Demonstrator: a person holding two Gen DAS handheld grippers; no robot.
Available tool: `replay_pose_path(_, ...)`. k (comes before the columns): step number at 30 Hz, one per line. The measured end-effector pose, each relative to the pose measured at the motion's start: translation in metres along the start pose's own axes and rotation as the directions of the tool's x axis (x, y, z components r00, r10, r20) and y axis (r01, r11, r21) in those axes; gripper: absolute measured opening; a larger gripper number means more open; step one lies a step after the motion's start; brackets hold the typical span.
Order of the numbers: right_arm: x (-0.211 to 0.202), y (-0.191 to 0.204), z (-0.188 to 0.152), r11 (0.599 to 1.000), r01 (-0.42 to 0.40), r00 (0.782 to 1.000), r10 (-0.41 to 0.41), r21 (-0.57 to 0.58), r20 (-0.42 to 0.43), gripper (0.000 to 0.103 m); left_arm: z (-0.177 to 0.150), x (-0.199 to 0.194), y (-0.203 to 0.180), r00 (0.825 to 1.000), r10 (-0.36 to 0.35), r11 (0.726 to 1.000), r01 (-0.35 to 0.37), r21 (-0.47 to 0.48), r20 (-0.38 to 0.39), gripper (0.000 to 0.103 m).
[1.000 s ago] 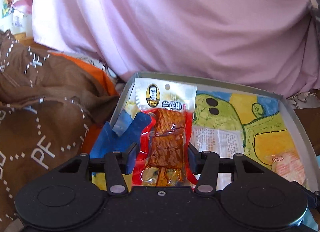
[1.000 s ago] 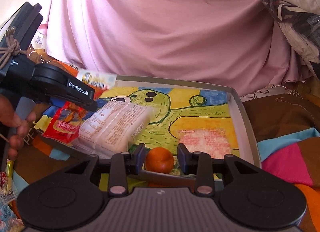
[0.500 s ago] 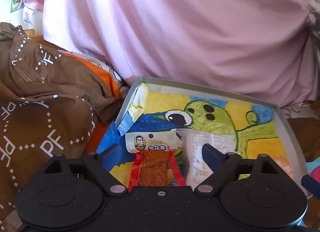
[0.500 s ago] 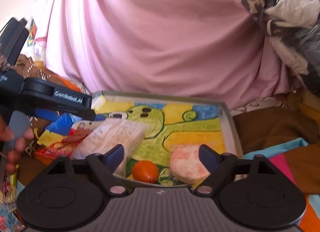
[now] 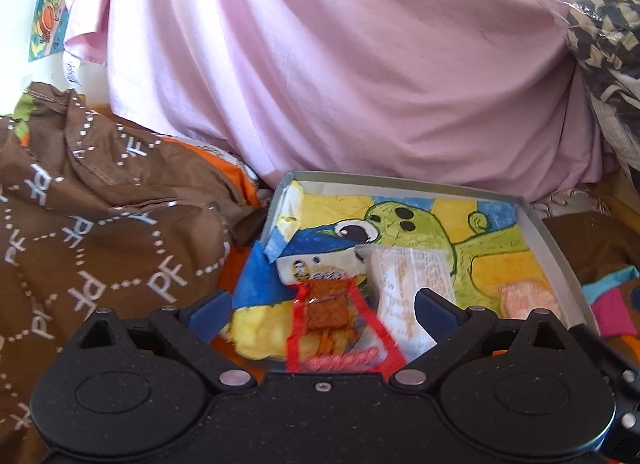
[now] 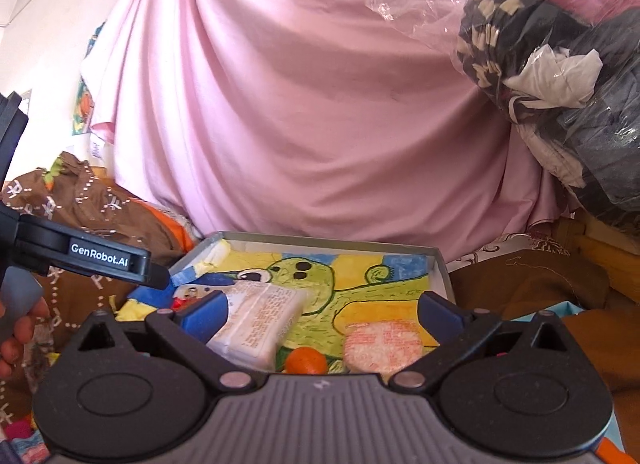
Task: Organize snacks
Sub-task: 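Lower both snacks into the tray and open both tools, then withdraw both tools from the tray toward the remaining snacks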
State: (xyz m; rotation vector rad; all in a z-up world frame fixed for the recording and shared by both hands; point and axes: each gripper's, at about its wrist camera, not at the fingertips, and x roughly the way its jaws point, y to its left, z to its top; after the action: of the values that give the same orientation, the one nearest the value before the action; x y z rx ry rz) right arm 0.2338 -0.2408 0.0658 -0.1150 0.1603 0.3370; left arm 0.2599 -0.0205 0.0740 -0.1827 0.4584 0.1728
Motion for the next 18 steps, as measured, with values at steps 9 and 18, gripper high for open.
replay_pose_path(9,-0.025,0.013,-0.008,0.995,-0.093,0.995,0.091,-0.031,-0.040,0.103,-0.024,-0.029,0.016,0.997,0.020,0.997,-0.015,0.069,-0.077,0.098)
replay_pose_path(18,-0.053,0.033,-0.020,0.973,-0.212,0.973,0.201,-0.096,-0.112,0.103,-0.054,-0.054,0.032,0.985,0.032,0.991,-0.009,0.133,-0.169,0.098)
